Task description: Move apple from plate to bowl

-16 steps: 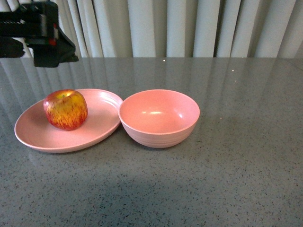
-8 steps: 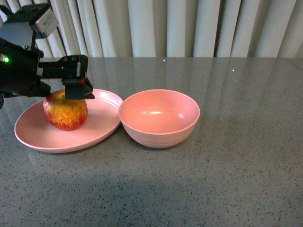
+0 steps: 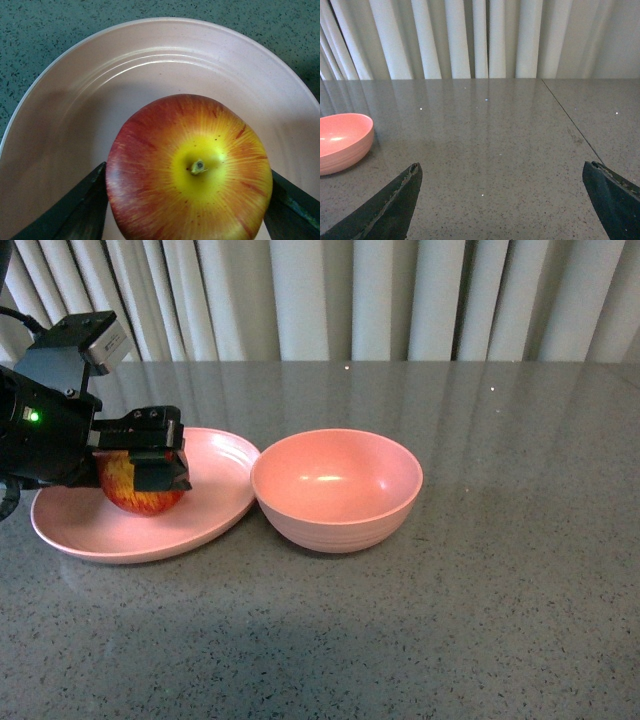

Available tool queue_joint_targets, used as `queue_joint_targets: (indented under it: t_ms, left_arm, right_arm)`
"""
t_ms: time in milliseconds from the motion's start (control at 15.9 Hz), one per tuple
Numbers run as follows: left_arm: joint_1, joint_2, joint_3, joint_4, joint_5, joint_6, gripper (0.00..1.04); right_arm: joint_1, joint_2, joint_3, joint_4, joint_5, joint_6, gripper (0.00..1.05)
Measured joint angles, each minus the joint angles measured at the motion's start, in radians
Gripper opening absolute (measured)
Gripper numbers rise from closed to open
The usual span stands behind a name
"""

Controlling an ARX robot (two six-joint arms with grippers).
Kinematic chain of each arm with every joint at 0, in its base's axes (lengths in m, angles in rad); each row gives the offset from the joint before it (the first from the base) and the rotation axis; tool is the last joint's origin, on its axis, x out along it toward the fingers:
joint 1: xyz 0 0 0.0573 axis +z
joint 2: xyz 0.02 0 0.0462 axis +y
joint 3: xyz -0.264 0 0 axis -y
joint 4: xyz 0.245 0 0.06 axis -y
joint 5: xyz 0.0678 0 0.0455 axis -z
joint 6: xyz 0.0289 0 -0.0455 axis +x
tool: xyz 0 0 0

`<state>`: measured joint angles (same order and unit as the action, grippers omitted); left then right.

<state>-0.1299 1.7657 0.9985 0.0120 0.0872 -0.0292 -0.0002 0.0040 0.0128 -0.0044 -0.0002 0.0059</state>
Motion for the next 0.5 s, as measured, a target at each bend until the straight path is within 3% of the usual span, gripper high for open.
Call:
queue_joint_targets:
  t_ms: [125, 502]
  left_arm:
    - [-0.003, 0.000, 0.000, -0.001, 0.002, 0.003, 0.68]
    - [-0.019, -0.100, 0.009, -0.060, -0.005, 0.030, 0.67]
  right_arm:
    - [0.000, 0.000, 0.000, 0.000, 0.000, 0.000, 0.98]
    - [0.000, 0.000, 0.000, 0.000, 0.000, 0.000, 0.98]
